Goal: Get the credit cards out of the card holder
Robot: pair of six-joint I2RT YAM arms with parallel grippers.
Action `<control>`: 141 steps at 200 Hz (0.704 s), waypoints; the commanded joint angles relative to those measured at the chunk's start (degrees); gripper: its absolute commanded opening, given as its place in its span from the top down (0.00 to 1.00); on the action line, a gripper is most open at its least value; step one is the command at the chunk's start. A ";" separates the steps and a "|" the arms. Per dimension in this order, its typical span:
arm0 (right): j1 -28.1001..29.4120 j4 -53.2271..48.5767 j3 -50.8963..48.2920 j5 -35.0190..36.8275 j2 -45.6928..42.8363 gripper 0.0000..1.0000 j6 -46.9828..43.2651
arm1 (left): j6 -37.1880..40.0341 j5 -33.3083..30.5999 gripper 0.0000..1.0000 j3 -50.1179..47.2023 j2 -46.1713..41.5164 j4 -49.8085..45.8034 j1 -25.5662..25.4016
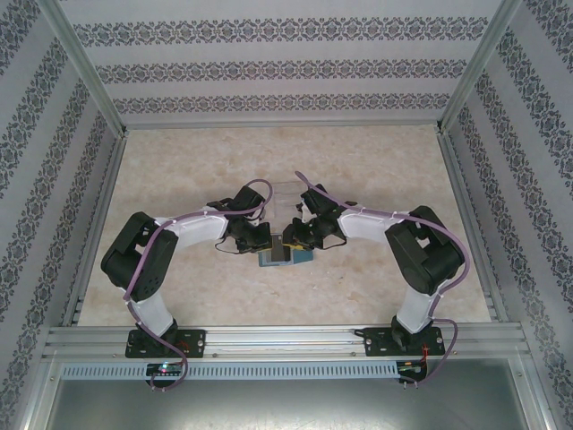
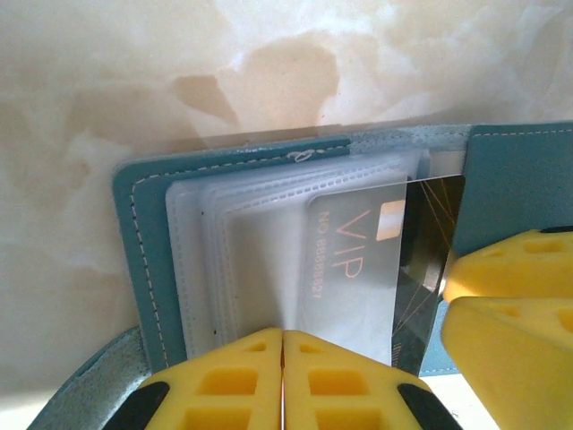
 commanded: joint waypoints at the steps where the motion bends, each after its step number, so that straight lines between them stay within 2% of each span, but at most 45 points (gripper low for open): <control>1: 0.46 -1.61 1.09 1.21 -2.41 0.69 -0.73 | 1.59 -0.68 0.92 0.35 -1.36 -3.26 -0.20; 63: -0.16 -1.24 1.28 -0.08 -0.96 0.69 -0.84 | 1.81 -0.46 0.94 2.13 -2.17 -4.43 -0.99; 141: -0.27 -3.32 1.56 1.25 1.84 0.69 -2.47 | 2.17 -0.60 0.94 1.67 2.27 -4.29 -1.09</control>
